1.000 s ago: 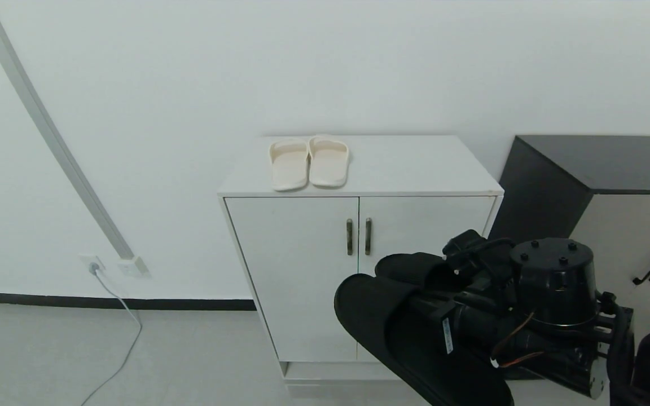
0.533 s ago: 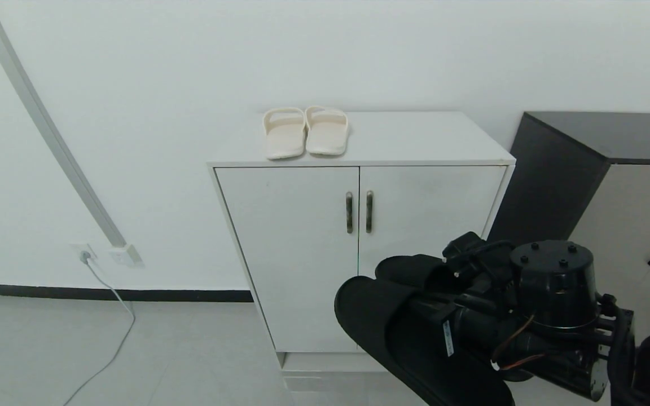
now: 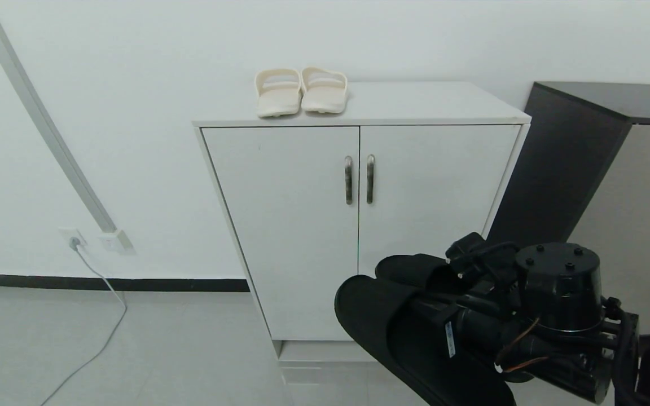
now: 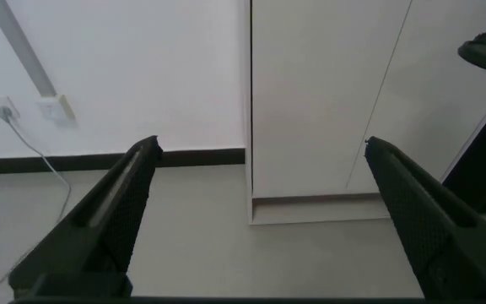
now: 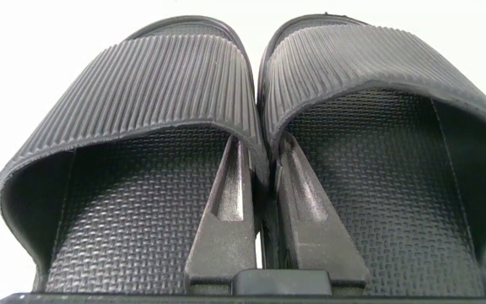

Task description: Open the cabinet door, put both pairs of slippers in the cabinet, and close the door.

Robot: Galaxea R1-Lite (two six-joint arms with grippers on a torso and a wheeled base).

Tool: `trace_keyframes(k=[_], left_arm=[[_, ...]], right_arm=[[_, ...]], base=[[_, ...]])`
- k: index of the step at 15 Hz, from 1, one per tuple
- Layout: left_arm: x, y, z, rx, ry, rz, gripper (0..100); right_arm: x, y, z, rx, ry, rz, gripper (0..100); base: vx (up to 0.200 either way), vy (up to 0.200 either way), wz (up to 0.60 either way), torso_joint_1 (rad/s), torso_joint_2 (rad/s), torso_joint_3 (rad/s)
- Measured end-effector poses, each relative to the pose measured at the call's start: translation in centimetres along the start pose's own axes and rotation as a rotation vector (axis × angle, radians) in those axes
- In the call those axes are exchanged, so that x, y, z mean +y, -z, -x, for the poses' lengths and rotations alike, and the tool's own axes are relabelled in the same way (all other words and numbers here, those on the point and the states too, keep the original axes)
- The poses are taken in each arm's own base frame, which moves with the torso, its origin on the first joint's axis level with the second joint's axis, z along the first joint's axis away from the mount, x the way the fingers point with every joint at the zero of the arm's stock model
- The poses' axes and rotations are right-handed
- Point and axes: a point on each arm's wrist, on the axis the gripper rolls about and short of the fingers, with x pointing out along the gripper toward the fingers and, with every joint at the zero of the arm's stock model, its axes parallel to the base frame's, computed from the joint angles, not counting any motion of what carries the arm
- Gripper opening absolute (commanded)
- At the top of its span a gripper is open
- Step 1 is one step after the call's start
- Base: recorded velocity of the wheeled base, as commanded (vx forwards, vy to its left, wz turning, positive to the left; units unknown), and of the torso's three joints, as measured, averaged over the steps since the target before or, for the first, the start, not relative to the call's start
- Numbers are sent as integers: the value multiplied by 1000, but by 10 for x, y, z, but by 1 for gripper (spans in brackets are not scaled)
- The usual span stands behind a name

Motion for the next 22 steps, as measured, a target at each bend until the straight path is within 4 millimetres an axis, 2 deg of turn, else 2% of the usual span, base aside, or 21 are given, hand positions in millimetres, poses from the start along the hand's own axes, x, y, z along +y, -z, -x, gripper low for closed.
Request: trace_keyframes(k=[2,3,6,8,11,16,19,22], left_arm=[[0,-4,0,-4,-2,-29,100],[1,-14,2,-30,-2,-15,100],[2,-52,0,-53,5,43,100],[3,-77,-14,-45,32,49,100],[3,-105,-50,-41,90,40,100],[-5,-131,-117,19,217,40,100],[-23,-146,-155,11,288,42,100],[-52,-154,-191,-3,347,59,100]], right_arm=[[0,1,0,1,0,-1,0],[-1,1,0,2,0,-4,0],[-1,4,-1,15,3,-2,0],[-2,6,-2,22,6,-2,0],[-2,6,-3,24,4,-1,0],[-1,3,-4,-16,-3,-4,0],[-1,5,-6,-8,-1,-4,0],[-1,6,-7,-2,-1,-5,0]], base=[[0,0,0,-110,461,354],[0,0,0,-85,442,344],[0,0,0,-64,447,382],[0,0,0,-29,432,410],[0,0,0,-6,167,159],[0,0,0,0,10,7],[0,0,0,0,0,0],[0,0,0,0,0,0]])
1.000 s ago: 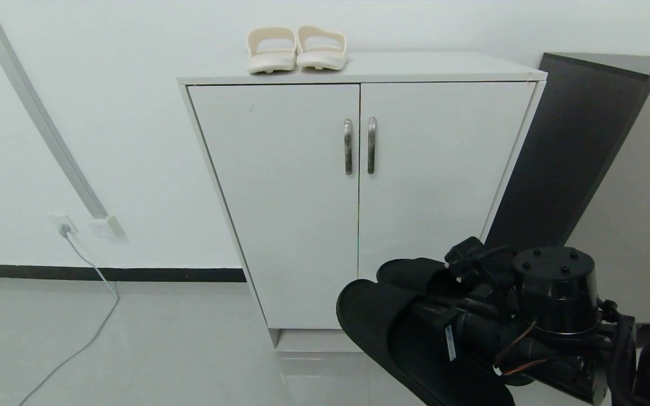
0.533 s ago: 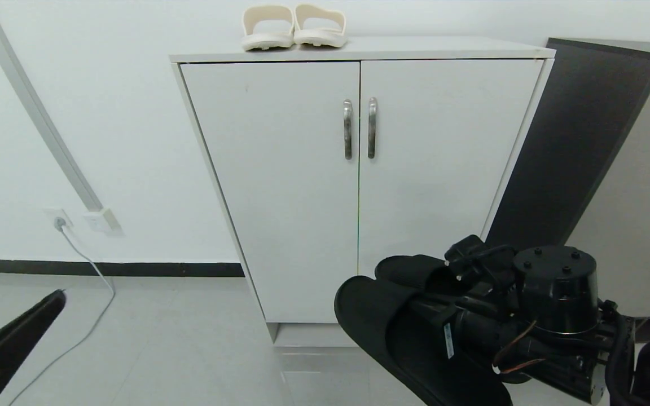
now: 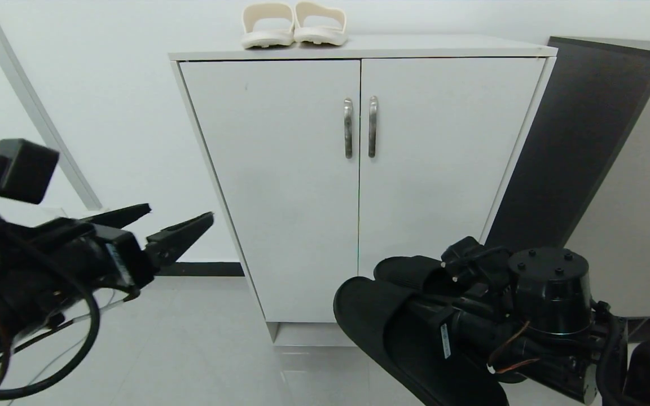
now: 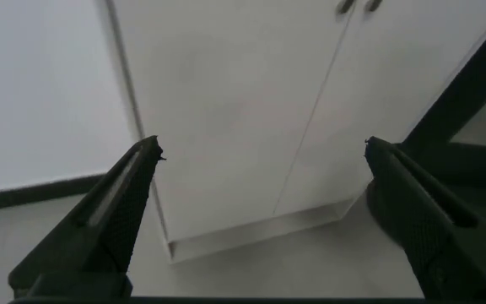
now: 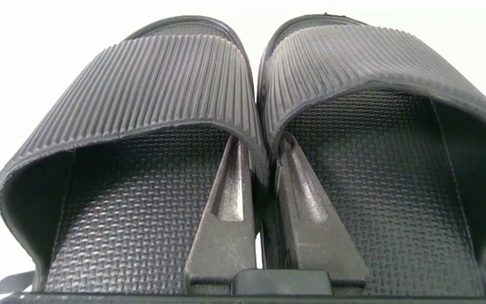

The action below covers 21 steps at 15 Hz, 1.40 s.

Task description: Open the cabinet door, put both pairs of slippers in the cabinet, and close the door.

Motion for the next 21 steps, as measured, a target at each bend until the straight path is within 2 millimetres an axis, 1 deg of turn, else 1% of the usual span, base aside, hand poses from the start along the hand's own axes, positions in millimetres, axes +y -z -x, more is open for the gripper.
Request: trace_keyframes(k=[2,4,7,10,12,14,15,18,21], left_arm=[[-13,-2,-30,4,50,5,100],[-31,-5,-60,-11,113,9,100],[-60,-9,-92,-24,202,12,100],[-76,-18,-125,-50,237,25,100],[-83,-27,-143,-38,277,51,100],[-89,-34,-157,7,348,78,100],[-92,-41,-163,15,384,94,100],[-100,-62,-181,45,537,187,100],[-104,-72,-194,75,675,300,100]], right_arm=[[0,0,-1,2,1,0,0],[0,0,-1,3,-2,0,0],[0,-2,-1,-21,-10,-4,0],[1,-2,-1,-22,-34,-4,0],[1,-1,-2,-17,-35,-3,0],[1,-1,-3,-15,-36,-2,0],[1,-1,-3,-14,-36,-2,0],[1,0,-3,-14,-38,-2,0],[1,0,-3,-14,-38,-2,0]], base=[[0,0,0,0,0,0],[0,0,0,0,0,0],[0,0,0,0,0,0],[0,0,0,0,0,0],[0,0,0,0,0,0],[0,0,0,0,0,0],[0,0,0,0,0,0],[0,0,0,0,0,0],[0,0,0,0,0,0]])
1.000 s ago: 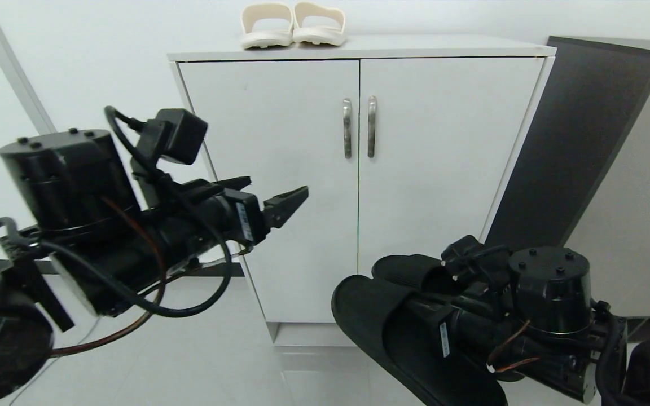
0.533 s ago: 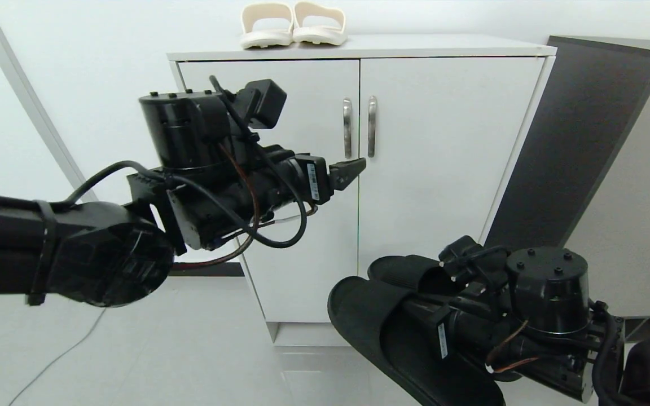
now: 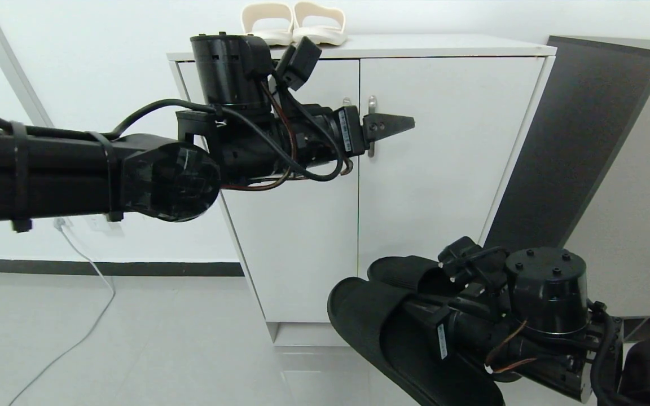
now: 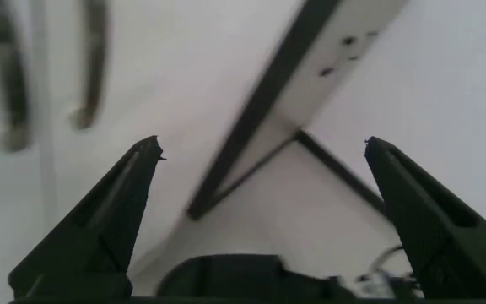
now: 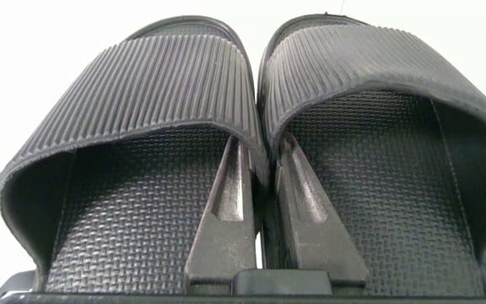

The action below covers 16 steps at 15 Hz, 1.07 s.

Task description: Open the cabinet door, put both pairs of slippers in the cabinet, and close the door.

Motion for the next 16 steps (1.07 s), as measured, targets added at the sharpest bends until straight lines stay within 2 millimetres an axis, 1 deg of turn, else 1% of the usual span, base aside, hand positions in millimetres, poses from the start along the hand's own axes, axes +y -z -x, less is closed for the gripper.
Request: trace_keyframes(k=[3,7,10,13,16], left_arm=[[5,-8,-11,-20,29,30,100],[20,-15,-18,-32,-2,30,100],[33,-15,-21,-41,-23,29,100],[44,-15,-29,-44,-39,29,100],[50,-15,-39,-41,-52,34,100]], right_arm=[[0,0,0,0,0,0,0],[0,0,-1,4,-14,1,0],[0,0,-1,4,-15,1,0],[0,1,-1,5,-14,2,0],[0,1,-1,7,-12,2,0]], base=[[0,0,0,0,0,0],[0,0,0,0,0,0],[0,0,0,0,0,0],[0,0,0,0,0,0],[0,0,0,0,0,0]])
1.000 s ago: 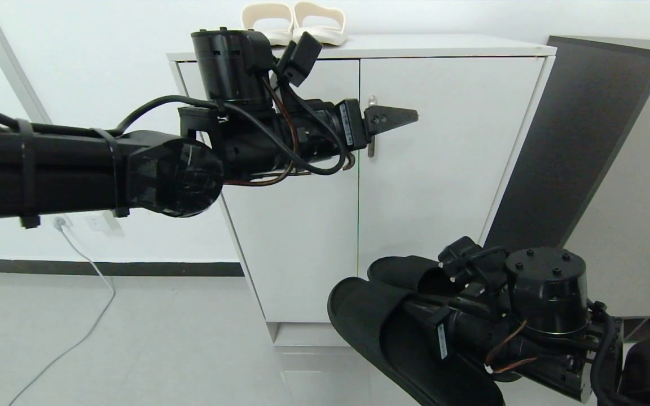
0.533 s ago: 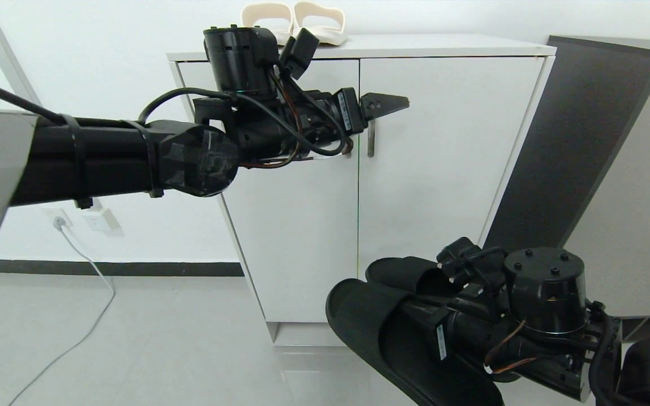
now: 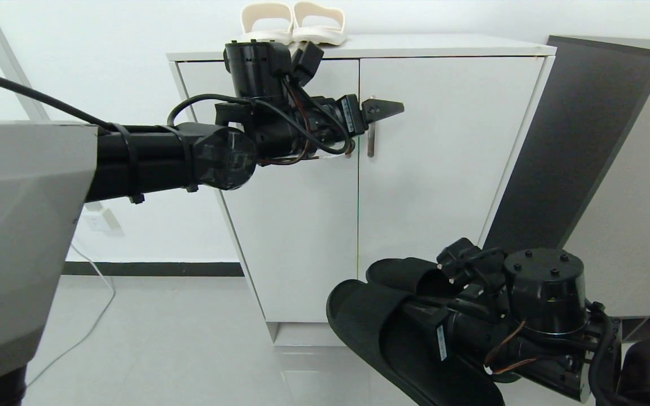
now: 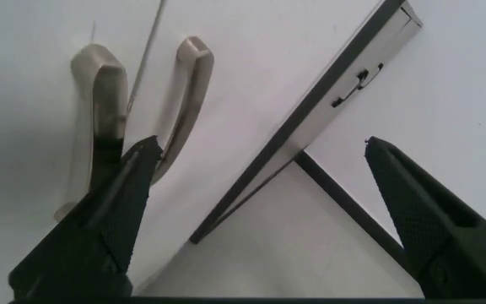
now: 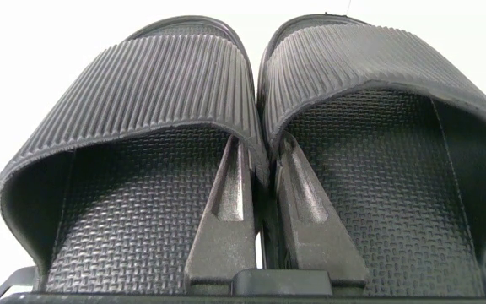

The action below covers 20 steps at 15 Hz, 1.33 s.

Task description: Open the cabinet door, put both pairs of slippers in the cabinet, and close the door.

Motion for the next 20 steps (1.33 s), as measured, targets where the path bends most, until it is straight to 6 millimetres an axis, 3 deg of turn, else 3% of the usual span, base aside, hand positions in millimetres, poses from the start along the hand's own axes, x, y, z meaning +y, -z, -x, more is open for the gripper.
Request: trace_keyframes(k=[6,7,10,13,17,20], left_arm=[[15,16,-19,32,-27,19,100],[16,19,-20,38,-28,21,0],[19,21,-22,38,-37,22,0],[10,19,-21,35,-19,15,0],[-15,9,-18,11,11,4,0],[-34,13,-12,26,23,4,0]], right_arm=[[0,1,0,3,-1,-1,0],[0,1,0,5,-1,-1,0],[0,3,-2,12,0,0,0],[0,5,-2,20,1,0,0],[1,7,0,25,-47,1,0],[3,12,10,39,-154,8,0]], base=[[0,0,0,0,0,0],[0,0,0,0,0,0],[0,0,0,0,0,0],[0,0,0,0,0,0],[0,0,0,0,0,0],[0,0,0,0,0,0]])
